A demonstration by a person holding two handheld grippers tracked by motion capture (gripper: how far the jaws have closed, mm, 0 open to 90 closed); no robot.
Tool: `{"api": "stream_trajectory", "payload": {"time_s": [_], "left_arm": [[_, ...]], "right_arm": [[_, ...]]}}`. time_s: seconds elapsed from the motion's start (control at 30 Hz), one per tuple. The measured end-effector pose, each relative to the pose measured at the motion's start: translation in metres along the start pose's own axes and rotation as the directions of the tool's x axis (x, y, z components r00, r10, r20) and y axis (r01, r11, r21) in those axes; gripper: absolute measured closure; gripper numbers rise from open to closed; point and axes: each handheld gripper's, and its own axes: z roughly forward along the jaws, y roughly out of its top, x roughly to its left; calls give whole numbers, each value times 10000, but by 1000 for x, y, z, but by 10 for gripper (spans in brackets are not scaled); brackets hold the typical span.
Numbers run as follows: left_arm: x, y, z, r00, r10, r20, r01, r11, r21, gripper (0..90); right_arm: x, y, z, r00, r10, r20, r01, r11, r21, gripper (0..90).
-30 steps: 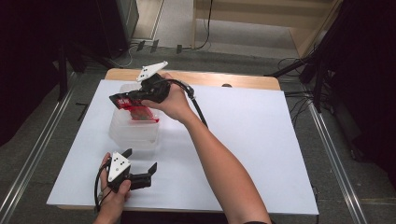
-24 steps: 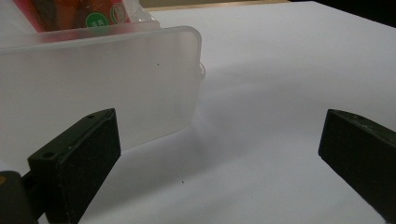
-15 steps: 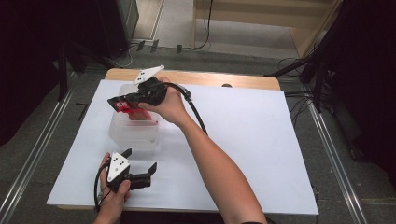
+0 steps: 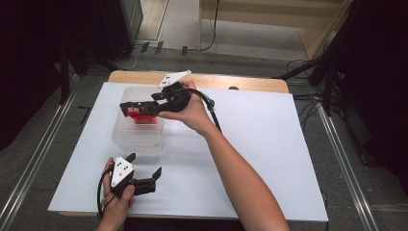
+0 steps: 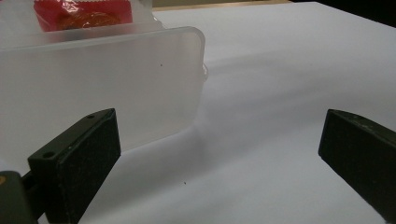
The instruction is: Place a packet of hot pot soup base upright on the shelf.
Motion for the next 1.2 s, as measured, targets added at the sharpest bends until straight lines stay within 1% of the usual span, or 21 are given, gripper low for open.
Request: {"api": "stream_trajectory", "payload": {"time_s": [0.03, 0.07, 0.23, 0.3, 0.37, 0.43, 0.47, 0.5, 0.53, 0.6, 0.7, 0.87, 0.93, 1.0, 1.07, 1.13, 1.17, 1.2], "left_arm": [[0, 0, 0, 10000, -10, -15, 10, 10000, -5, 0], [0, 0, 0, 10000, -16, -19, 16, 10000, -12, 0], [0, 0, 0, 10000, -37, -47, 37, 10000, -9, 0], [0, 0, 1, 10000, -47, -57, 47, 10000, 11, 0], [0, 0, 1, 10000, -44, -68, 44, 10000, 17, 0], [0, 0, 1, 10000, -50, -75, 51, 10000, 21, 0], [0, 0, 1, 10000, -61, -66, 61, 10000, 20, 0], [0, 0, 1, 9999, -64, -79, 64, 10000, 16, 0], [0, 0, 1, 9999, -72, -83, 72, 10000, 17, 0], [0, 0, 1, 9999, -84, -101, 84, 10000, 15, 0], [0, 0, 1, 10000, -52, -85, 52, 10000, 45, 0], [0, 0, 1, 9999, -64, -95, 64, 10000, 42, 0], [0, 0, 1, 9999, -63, -92, 63, 10000, 49, 0], [0, 0, 1, 9999, -44, -109, 44, 10000, 57, 0], [0, 0, 1, 9999, -60, -141, 60, 10000, 57, 0], [0, 0, 1, 9998, -39, -189, 41, 10000, 69, 0], [0, 0, 1, 9998, -37, -182, 38, 10000, 70, 0], [0, 0, 1, 9998, -36, -192, 38, 10000, 70, 0]], "right_arm": [[-1, -4, -6, 9999, 139, 102, -138, 9999, -27, 404], [-3, -6, -10, 9997, 232, 96, -232, 9997, -6, 382], [-9, -20, -30, 9982, 447, 396, -446, 9990, -41, 333], [-11, -25, -38, 9979, 508, 401, -509, 9987, 14, 327], [-11, -31, -46, 9966, 548, 607, -546, 9985, -48, 308], [-12, -37, -53, 9967, 590, 564, -588, 9983, -46, 289], [-12, -39, -55, 9964, 642, 559, -639, 9979, -70, 282], [-11, -43, -59, 9953, 684, 682, -678, 9976, -113, 282], [-10, -45, -62, 9952, 675, 703, -666, 9977, -147, 277], [-9, -50, -68, 9955, 670, 666, -663, 9977, -127, 256], [-6, -58, -78, 9936, 682, 897, -664, 9975, -228, 229], [-3, -75, -92, 9902, 898, 1069, -881, 9959, -214, 213], [-2, -83, -97, 9874, 816, 1358, -801, 9966, -166, 218], [-1, -90, -102, 9870, 903, 1332, -900, 9959, -79, 214], [0, -99, -108, 9833, 1050, 1485, -1039, 9945, -152, 221], [0, -105, -112, 9836, 1053, 1466, -1049, 9944, -107, 212], [2, -109, -115, 9808, 1122, 1594, -1107, 9937, -185, 220], [2, -112, -118, 9802, 1153, 1610, -1134, 9933, -210, 219]]}}
